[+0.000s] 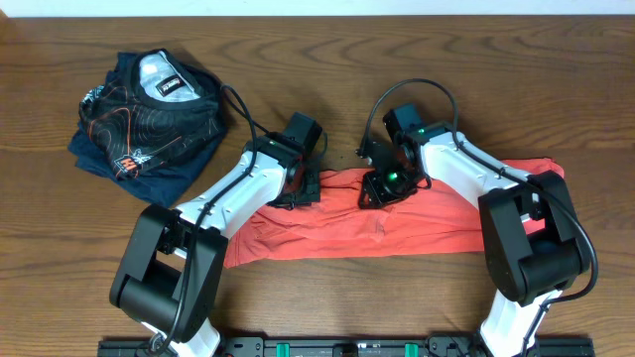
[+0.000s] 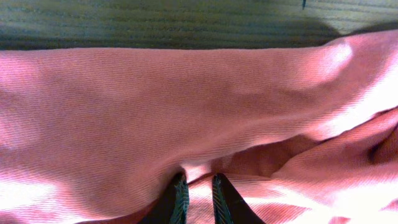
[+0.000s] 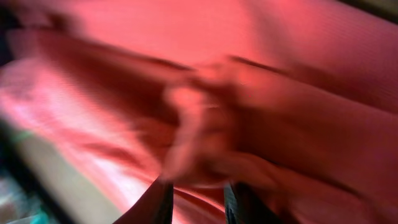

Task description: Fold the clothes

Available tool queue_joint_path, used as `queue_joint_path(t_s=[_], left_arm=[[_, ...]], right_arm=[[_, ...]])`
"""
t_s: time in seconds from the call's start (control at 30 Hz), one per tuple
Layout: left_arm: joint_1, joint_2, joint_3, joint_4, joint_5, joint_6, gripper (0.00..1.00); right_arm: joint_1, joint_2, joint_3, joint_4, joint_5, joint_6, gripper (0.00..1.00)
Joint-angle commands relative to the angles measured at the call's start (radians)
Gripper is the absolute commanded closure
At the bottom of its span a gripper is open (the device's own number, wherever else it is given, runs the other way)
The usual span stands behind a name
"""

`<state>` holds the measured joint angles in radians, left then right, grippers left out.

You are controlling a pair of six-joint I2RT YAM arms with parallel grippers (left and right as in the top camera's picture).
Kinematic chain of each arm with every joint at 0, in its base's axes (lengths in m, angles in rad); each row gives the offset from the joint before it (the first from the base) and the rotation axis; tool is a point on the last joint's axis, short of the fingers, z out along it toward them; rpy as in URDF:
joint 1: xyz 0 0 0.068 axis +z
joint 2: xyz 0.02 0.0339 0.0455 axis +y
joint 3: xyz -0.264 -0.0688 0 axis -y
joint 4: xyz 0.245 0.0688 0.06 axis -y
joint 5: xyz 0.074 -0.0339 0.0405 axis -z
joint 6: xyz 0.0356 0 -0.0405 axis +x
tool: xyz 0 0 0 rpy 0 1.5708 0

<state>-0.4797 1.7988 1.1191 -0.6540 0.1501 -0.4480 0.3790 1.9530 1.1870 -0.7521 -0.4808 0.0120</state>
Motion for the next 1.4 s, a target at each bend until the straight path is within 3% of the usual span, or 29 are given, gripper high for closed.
queue_joint_path(t_s=[0.0,0.57,1.17,1.37], left_arm=[[0.003,0.011,-0.019,-0.003,-0.010,-0.002,0.83],[0.004,0.011,-0.080,0.094,-0.127,-0.002,0.83],[0.052,0.011,-0.080,0.130,-0.188,-0.002,0.83],[0.052,0.011,-0.080,0.129,-0.188,-0.002,0.83]], right_arm=[[-0.003,-0.008,-0.018,0.029,0.196,0.113,0.74],[-0.080,-0.013,-0.006,-0.080,0.216,0.084,0.73],[-0.497,-0.121,0.029,-0.204,0.210,-0.016,0.72],[-0.607,-0.210,0.031,-0.228,0.391,-0.017,0.70]])
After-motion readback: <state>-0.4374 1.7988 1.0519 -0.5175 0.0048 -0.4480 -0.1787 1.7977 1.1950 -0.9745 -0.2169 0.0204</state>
